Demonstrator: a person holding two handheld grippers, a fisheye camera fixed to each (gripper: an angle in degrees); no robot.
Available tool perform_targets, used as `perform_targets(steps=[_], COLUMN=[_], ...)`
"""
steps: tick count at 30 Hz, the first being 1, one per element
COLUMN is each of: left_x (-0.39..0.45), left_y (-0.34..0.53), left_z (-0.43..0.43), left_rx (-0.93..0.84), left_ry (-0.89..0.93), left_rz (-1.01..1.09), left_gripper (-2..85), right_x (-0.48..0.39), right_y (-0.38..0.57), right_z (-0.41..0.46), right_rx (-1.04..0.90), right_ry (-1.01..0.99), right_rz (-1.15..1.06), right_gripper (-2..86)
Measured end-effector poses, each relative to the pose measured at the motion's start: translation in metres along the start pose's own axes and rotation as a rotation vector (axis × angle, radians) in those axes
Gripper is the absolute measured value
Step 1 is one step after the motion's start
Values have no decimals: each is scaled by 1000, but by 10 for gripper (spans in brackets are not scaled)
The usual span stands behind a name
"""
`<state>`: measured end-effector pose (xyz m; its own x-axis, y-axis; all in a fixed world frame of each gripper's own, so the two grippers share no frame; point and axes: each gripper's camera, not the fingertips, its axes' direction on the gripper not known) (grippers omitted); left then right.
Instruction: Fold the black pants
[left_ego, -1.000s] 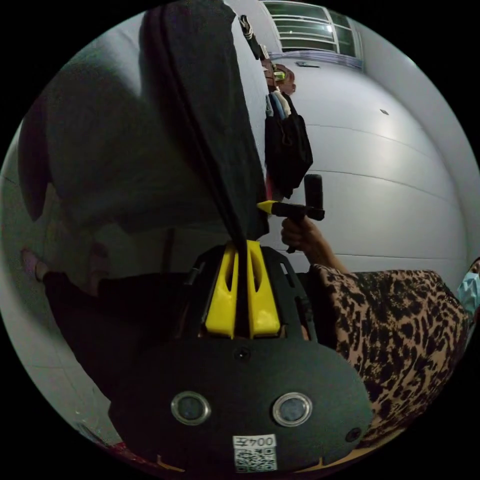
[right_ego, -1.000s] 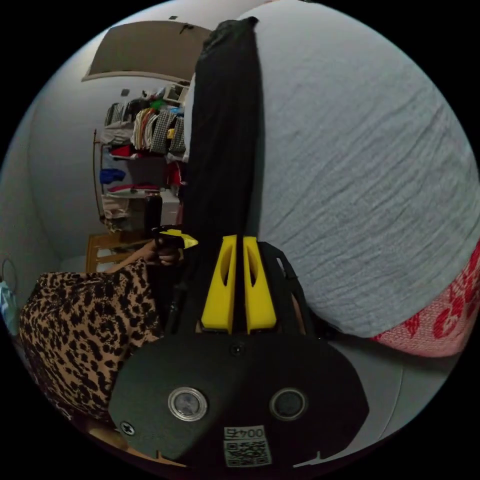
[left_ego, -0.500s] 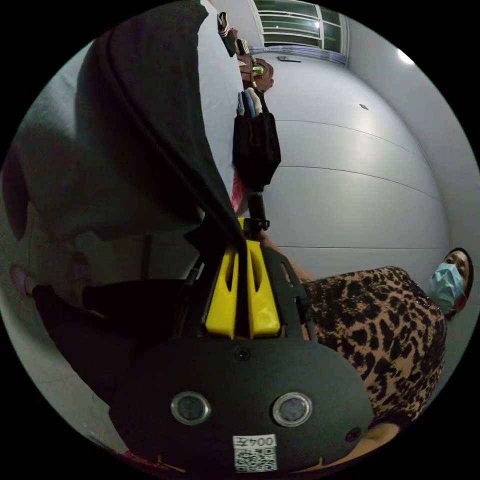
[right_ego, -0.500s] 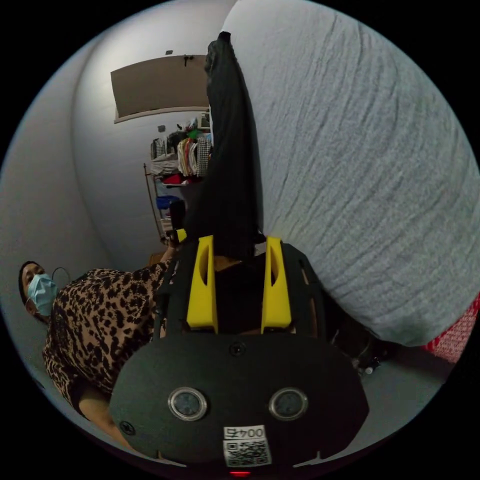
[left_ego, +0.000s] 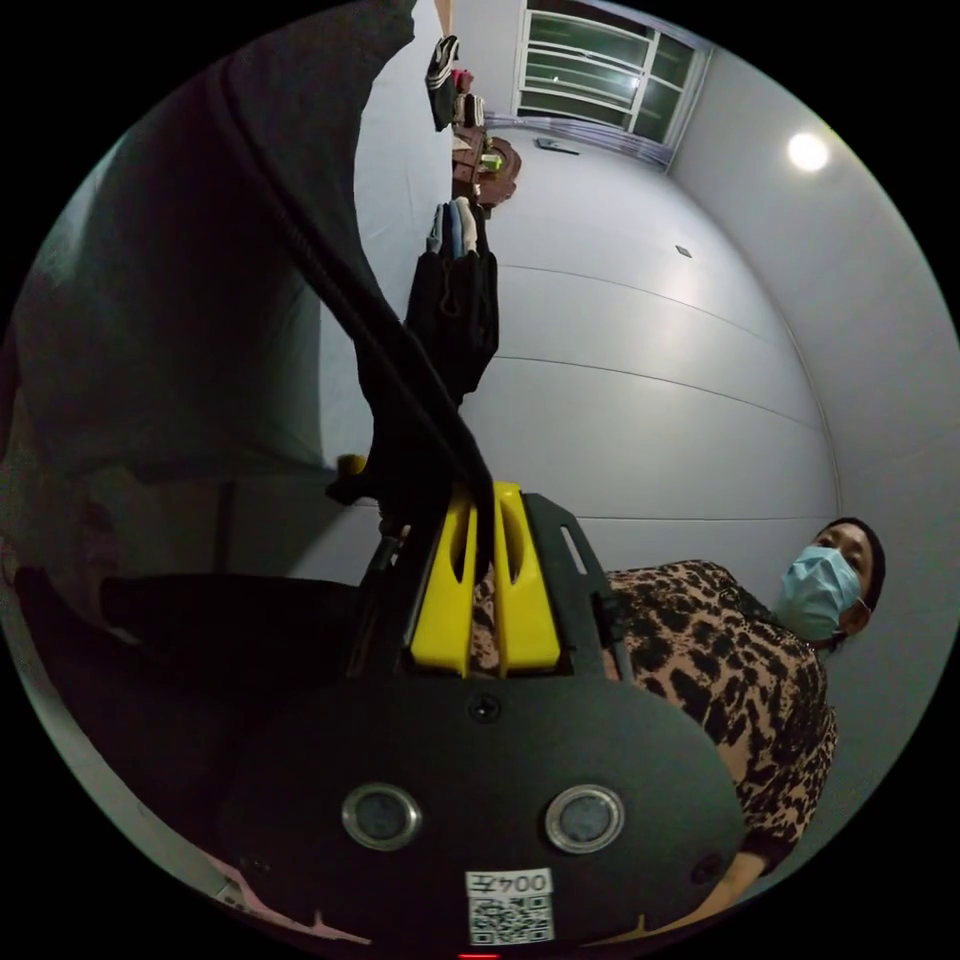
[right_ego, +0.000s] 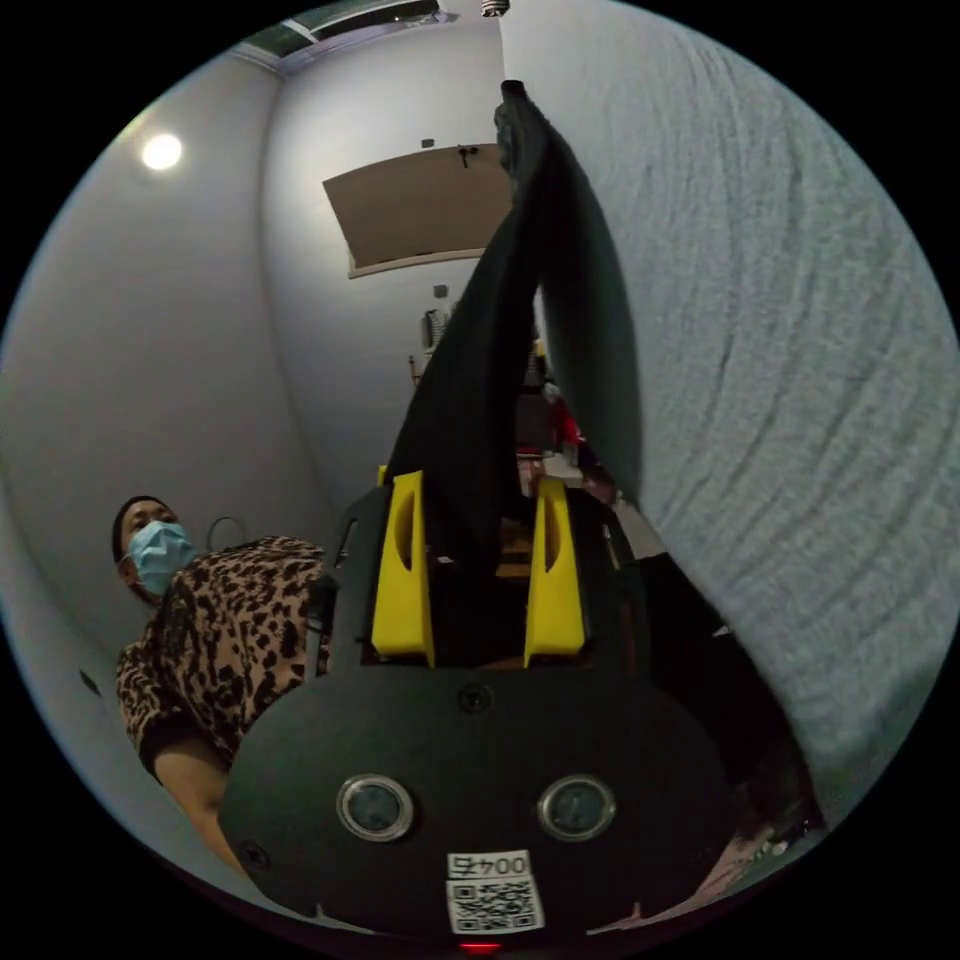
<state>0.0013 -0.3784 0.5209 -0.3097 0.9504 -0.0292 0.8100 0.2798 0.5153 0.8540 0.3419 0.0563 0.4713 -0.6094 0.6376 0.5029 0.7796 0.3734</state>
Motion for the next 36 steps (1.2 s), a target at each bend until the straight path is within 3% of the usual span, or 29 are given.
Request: perform_targets(steps=[4, 6, 10, 12, 14, 15, 18, 24, 28, 32, 36], left_x=[5, 22, 157, 160, 102, 97, 133, 249, 255, 224, 260], left_y=[4, 6, 9, 9, 22, 26, 27, 6, 27, 54, 42], left_z=[3, 2, 15, 21, 30, 35, 42, 70, 101, 123, 121], left_rx=[38, 78, 138, 105, 124, 124, 131, 39, -47, -52, 4], left_ry=[3, -32, -161, -230, -49, -16, -80, -191, -177, -8, -32], left_rz=[-46, -80, 171, 148, -145, -171, -91, 82, -82, -329, -293], left_gripper=[35, 34, 33, 33, 31, 30, 30, 32, 32, 31, 32], right_x=[-13, -49, -251, -299, -269, -254, -236, -299, -288, -211, -180], right_y=[-6, -13, -33, -34, -40, -39, -25, -32, -10, 22, 23], right_z=[-7, -14, 25, 49, 72, 75, 80, 118, 130, 130, 132], right_rx=[42, 96, 57, -7, -109, -121, -94, -108, -145, -153, -62], right_ry=[-105, -43, 371, 512, 620, 626, 611, 702, 724, 660, 607], right_rz=[-30, -79, -437, -551, -446, -396, -333, -488, -428, -226, -162], right_gripper=[62, 45, 35, 33, 31, 30, 25, 22, 23, 23, 23])
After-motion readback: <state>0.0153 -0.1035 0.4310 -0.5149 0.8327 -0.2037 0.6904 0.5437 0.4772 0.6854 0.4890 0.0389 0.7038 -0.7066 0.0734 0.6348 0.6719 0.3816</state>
